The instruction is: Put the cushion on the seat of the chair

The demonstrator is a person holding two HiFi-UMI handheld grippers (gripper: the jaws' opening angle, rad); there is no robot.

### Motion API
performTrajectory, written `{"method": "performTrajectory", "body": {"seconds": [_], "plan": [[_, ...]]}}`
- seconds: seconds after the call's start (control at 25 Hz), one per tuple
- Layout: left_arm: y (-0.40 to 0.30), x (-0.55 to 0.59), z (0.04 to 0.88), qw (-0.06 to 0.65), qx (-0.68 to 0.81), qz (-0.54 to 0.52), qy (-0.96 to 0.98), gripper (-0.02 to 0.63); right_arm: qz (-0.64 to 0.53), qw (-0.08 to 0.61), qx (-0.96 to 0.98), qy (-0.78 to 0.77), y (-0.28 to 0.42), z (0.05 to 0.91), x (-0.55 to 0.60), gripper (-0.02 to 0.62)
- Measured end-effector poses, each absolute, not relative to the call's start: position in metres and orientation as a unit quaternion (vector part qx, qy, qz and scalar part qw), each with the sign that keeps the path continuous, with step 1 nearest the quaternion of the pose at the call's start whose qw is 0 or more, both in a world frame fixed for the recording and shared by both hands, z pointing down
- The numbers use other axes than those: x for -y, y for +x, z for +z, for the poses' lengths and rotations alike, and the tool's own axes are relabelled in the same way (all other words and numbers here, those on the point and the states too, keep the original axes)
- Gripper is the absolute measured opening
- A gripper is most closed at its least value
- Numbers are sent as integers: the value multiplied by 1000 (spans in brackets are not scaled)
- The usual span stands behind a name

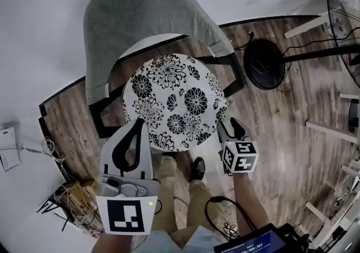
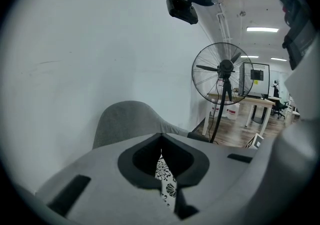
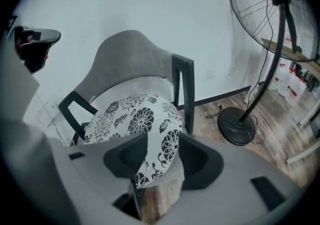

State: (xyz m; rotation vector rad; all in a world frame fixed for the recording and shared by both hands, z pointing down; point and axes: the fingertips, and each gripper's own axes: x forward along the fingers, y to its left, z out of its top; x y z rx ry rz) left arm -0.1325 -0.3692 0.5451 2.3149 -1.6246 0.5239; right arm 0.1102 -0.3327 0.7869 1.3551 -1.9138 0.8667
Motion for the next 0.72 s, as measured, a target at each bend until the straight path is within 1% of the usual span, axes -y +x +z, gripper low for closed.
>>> {"method": "performTrajectory", "body": {"seconds": [0.28,0.44,0.56,0.72], "plan": [[-137,336,485,110,598,158,778,9,255,277,769,517,95,683,333,174],[-131,310,437,83,620,133,769,9,229,216,799,512,80,595,327,160],[-117,284,400,71,630,114,765,9,200,180,824,499,67,526,311,135],[-96,255,348,40,637,92,764,9,133,136,855,483,53,434,289,78]]}}
